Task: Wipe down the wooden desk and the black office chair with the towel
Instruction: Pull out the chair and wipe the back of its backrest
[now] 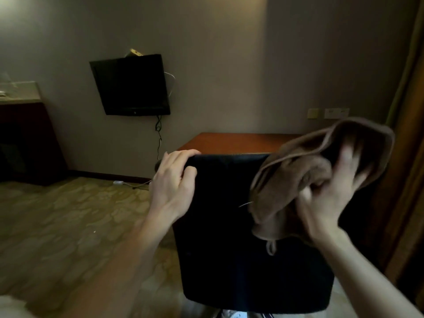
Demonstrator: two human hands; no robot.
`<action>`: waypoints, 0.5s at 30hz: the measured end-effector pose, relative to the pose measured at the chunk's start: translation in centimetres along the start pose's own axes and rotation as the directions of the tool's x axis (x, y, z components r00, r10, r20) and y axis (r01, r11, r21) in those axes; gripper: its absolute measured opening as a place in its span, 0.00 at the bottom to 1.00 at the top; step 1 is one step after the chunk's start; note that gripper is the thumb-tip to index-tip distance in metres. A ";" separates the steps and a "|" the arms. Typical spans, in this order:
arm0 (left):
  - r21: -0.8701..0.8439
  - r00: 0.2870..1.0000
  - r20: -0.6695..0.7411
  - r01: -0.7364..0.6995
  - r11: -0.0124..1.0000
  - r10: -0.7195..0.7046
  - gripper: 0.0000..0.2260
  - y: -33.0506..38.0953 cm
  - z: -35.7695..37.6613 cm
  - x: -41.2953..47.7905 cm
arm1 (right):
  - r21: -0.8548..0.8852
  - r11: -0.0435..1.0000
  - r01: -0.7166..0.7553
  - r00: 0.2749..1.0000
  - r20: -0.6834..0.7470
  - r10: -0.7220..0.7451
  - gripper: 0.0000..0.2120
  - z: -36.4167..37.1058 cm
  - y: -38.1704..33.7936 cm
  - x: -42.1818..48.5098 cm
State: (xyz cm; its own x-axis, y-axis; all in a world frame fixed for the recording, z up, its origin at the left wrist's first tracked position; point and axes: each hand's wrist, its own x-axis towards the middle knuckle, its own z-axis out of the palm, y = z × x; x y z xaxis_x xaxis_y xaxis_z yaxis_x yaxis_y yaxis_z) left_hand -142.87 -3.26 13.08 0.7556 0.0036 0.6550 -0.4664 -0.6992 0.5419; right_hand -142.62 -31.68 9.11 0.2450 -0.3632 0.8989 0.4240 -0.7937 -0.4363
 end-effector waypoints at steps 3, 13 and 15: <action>-0.059 0.999 -0.035 0.020 0.998 -0.022 0.19 1.1 0.4 -0.1 | -0.003 0.998 -0.061 0.996 0.059 0.061 0.36 0.7 -1.4 1.8; -0.241 0.995 -0.082 0.042 0.970 -0.064 0.21 0.2 0.5 0.9 | -0.064 0.958 0.279 0.906 0.349 -0.241 0.33 7.9 -13.9 -2.1; -0.287 0.991 -0.081 0.078 0.955 -0.105 0.27 -0.8 0.2 1.3 | -0.053 0.943 0.327 0.877 0.389 -0.283 0.29 8.4 -14.3 -1.9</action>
State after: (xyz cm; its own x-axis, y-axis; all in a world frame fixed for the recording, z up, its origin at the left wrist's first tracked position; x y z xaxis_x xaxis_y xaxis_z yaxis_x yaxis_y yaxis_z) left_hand -141.47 -2.85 13.37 0.7607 0.1351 0.6349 -0.5183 -0.4624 0.7194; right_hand -141.80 -15.52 13.34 0.4341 0.0957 0.8957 0.4343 -0.8934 -0.1151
